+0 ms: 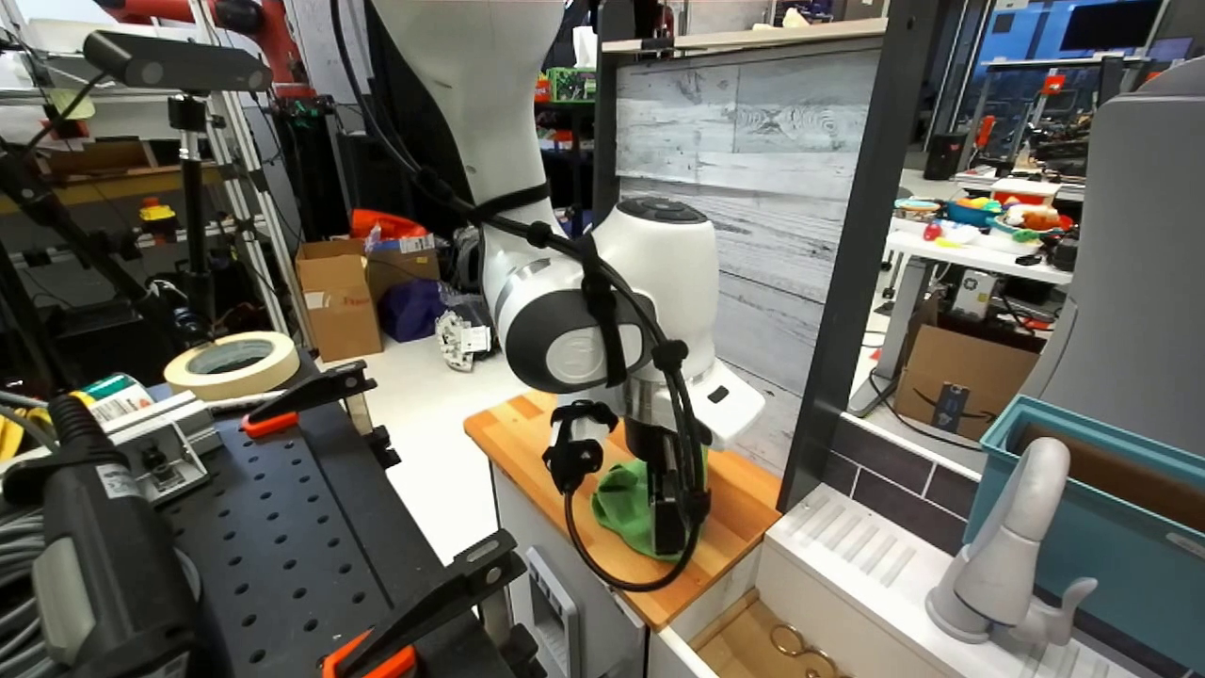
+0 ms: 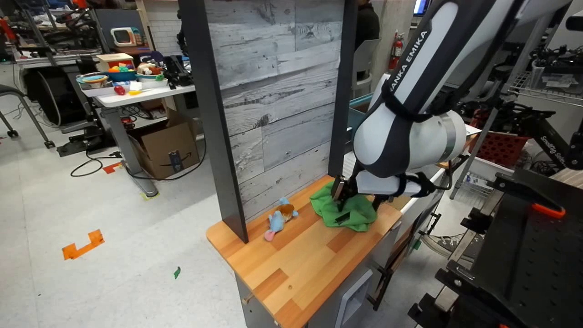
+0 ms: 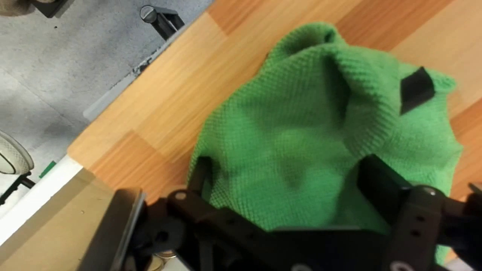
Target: Move the green towel to the right
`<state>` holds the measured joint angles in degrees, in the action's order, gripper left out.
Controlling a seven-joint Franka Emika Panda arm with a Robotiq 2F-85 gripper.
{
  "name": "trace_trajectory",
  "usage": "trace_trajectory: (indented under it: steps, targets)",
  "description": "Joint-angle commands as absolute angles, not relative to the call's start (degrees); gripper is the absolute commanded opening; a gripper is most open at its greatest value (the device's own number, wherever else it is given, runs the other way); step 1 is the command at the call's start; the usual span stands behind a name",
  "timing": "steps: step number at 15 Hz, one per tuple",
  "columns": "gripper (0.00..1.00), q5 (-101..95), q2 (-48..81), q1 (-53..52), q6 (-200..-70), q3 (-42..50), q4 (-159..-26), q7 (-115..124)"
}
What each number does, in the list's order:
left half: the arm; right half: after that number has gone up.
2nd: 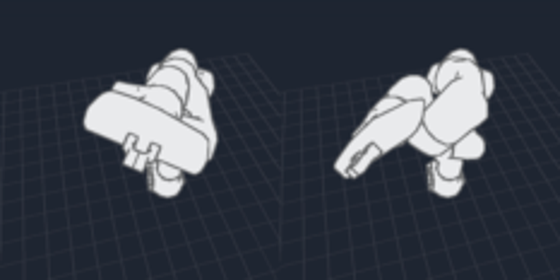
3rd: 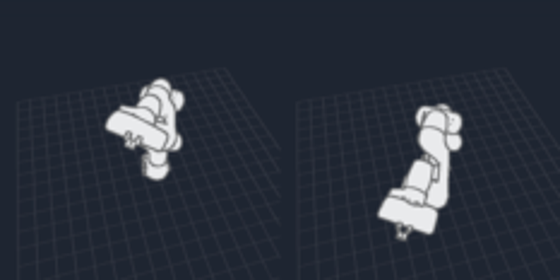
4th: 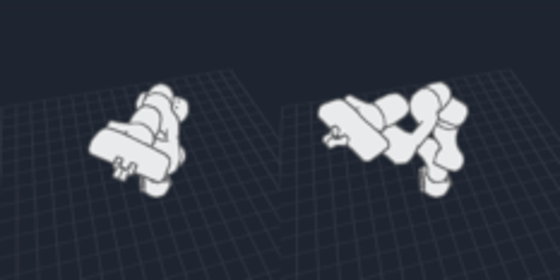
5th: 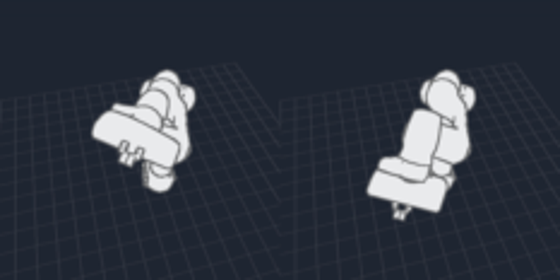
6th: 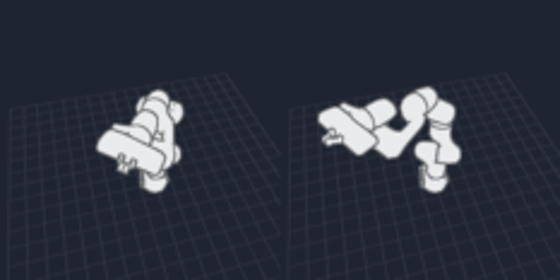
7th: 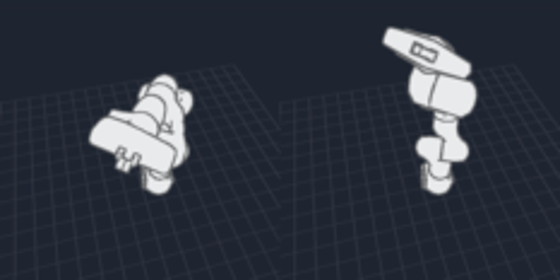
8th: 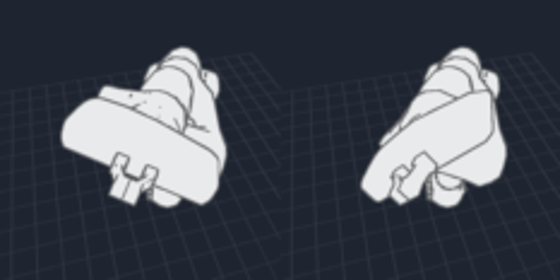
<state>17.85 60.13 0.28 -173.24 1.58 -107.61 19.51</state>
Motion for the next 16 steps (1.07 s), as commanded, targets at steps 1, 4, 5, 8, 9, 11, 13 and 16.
trace_trajectory:
  steps: [1,4,5,8,9,11,13,16]
  targets:
    - [1.00,20.8,62.2,2.3,-170.7,1.4,-102.2,23.1]
    - [1.00,22.7,62.5,3.3,-169.7,1.3,-99.8,25.3]
    - [1.00,23.0,62.6,3.3,-169.4,1.5,-99.3,26.0]
    - [1.00,22.9,60.9,0.7,-165.3,4.1,-100.5,28.9]
    - [1.00,22.2,59.0,0.7,-163.2,3.9,-102.4,28.2]
    - [1.00,18.7,52.6,-1.5,-162.5,5.3,-110.7,24.1]
    - [1.00,16.1,48.6,-4.0,-163.9,6.4,-116.4,22.2]
    - [1.00,16.9,51.8,-3.1,-164.0,5.4,-112.6,23.5]
